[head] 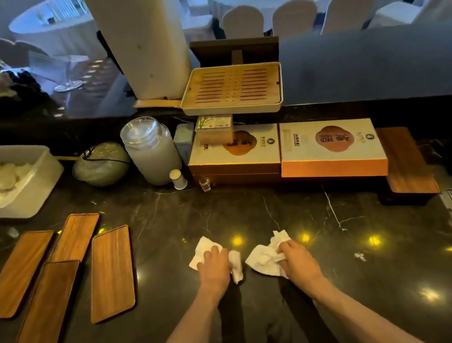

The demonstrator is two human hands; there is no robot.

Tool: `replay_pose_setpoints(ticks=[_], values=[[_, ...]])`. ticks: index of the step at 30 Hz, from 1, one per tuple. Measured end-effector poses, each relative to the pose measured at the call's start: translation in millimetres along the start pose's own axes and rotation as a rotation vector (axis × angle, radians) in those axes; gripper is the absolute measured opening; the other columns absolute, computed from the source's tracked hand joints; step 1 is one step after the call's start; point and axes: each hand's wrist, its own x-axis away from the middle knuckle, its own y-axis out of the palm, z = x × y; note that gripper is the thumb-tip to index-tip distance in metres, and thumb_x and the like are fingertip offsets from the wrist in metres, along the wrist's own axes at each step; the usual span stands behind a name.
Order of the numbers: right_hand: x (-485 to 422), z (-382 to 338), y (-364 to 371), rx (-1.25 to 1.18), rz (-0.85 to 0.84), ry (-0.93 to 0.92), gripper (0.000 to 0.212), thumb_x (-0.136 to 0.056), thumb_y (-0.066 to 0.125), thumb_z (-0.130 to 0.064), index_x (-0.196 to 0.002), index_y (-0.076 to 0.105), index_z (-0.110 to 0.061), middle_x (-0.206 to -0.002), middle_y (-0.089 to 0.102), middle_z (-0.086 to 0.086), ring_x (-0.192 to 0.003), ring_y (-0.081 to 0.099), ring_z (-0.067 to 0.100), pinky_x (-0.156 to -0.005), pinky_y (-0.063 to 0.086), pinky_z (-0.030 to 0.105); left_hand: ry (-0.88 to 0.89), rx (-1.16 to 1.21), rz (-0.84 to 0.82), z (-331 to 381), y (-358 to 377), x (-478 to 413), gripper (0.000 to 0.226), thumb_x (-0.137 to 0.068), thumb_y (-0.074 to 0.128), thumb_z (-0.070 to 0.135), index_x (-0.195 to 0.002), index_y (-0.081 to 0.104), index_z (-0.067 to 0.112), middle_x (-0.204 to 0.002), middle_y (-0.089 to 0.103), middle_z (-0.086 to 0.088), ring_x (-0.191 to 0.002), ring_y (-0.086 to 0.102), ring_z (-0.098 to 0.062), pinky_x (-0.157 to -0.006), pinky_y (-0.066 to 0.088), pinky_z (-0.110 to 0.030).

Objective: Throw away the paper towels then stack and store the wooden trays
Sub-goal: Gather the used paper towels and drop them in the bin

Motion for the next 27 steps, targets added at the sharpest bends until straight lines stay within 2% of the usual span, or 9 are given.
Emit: replay_pose_setpoints(ticks=[5, 7, 10, 12, 15, 20, 23, 25, 27], values=[[21.7, 11.9, -15.3, -0.374, 0.125, 0.093, 0.005, -0.089, 0.064, -0.022, -0.092, 0.062, -0.018, -0.091, 0.062, -0.005, -0.080, 0.060, 0.012, -0.060, 0.044, 0.021, 0.046, 0.207, 0.067, -20.1, 8.4, 30.1, 0.027, -0.091, 0.056, 0.014, -0.118, 0.051, 0.012, -0.128, 0.051, -0.009, -0.120, 0.045, -0.027, -0.094, 0.045, -0.038], [35.1, 12.5, -18.2, -0.531, 0.124, 0.133, 0.006, -0.086, 0.068, -0.021, -0.085, 0.062, -0.022, -0.085, 0.064, -0.007, -0.075, 0.060, 0.009, -0.059, 0.046, 0.020, 0.056, 0.349, 0.135, -34.2, 7.9, 47.8, 0.014, -0.090, 0.055, 0.011, -0.102, 0.050, 0.017, -0.117, 0.051, -0.009, -0.109, 0.046, -0.026, -0.086, 0.044, -0.031], [55.5, 1.3, -21.0, -0.756, 0.114, 0.132, 0.014, -0.082, 0.070, -0.011, -0.078, 0.063, -0.021, -0.080, 0.066, -0.004, -0.075, 0.061, 0.013, -0.054, 0.045, 0.012, 0.083, 0.521, 0.292, -59.4, 5.1, 78.4, 0.019, -0.089, 0.054, 0.007, -0.087, 0.043, 0.022, -0.103, 0.044, -0.004, -0.092, 0.046, -0.020, -0.075, 0.038, -0.023], [67.7, -17.2, -22.8, -0.906, 0.074, 0.117, 0.014, -0.083, 0.068, -0.004, -0.082, 0.066, -0.018, -0.086, 0.068, 0.002, -0.082, 0.063, 0.018, -0.062, 0.047, 0.015, 0.110, 0.614, 0.364, -77.4, 0.7, 102.3, 0.019, -0.089, 0.056, 0.005, -0.089, 0.046, 0.021, -0.103, 0.040, -0.003, -0.086, 0.048, -0.017, -0.075, 0.041, -0.023], [84.5, -56.9, -17.8, -1.265, -0.067, 0.169, 0.017, -0.087, 0.062, 0.000, -0.101, 0.068, -0.010, -0.104, 0.069, 0.013, -0.094, 0.066, 0.024, -0.072, 0.052, 0.029, 0.067, 0.757, 0.462, -107.7, -1.8, 139.4, 0.014, -0.087, 0.055, -0.001, -0.090, 0.053, 0.013, -0.104, 0.039, -0.005, -0.088, 0.049, -0.017, -0.081, 0.044, -0.027], [127.3, -140.4, 3.9, -1.722, -0.325, 0.190, 0.031, -0.090, 0.046, 0.005, -0.115, 0.062, -0.005, -0.102, 0.071, 0.013, -0.088, 0.068, 0.024, -0.068, 0.059, 0.034, -0.100, 1.019, 0.574, -164.5, 1.5, 214.4, 0.033, -0.081, 0.048, -0.013, -0.071, 0.060, 0.016, -0.110, 0.053, -0.008, -0.103, 0.051, -0.015, -0.086, 0.037, -0.018], [167.1, -181.3, 27.8, -1.873, -0.425, 0.199, 0.047, -0.078, 0.042, 0.007, -0.121, 0.059, 0.000, -0.106, 0.069, 0.018, -0.095, 0.065, 0.028, -0.089, 0.053, 0.038, -0.190, 1.136, 0.553, -203.2, 14.0, 263.6, 0.028, -0.081, 0.045, -0.012, -0.079, 0.066, 0.007, -0.114, 0.054, -0.007, -0.103, 0.051, -0.014, -0.077, 0.039, -0.010], [199.9, -205.4, 42.4, -1.855, -0.458, 0.140, 0.052, -0.075, 0.043, 0.005, -0.124, 0.059, -0.002, -0.104, 0.067, 0.016, -0.097, 0.063, 0.027, -0.089, 0.051, 0.037, -0.211, 1.210, 0.526, -227.7, 25.1, 297.9, 0.027, -0.083, 0.046, -0.011, -0.084, 0.066, 0.007, -0.110, 0.054, -0.003, -0.101, 0.051, -0.014, -0.073, 0.040, -0.009], [232.8, -223.5, 63.9, -1.781, -0.447, 0.061, 0.054, -0.075, 0.049, 0.004, -0.127, 0.057, -0.004, -0.104, 0.064, 0.012, -0.096, 0.060, 0.024, -0.093, 0.044, 0.037, -0.222, 1.316, 0.467, -253.6, 40.4, 328.0, 0.027, -0.084, 0.046, -0.009, -0.084, 0.066, 0.009, -0.097, 0.057, 0.000, -0.089, 0.054, -0.013, -0.066, 0.043, -0.007]])
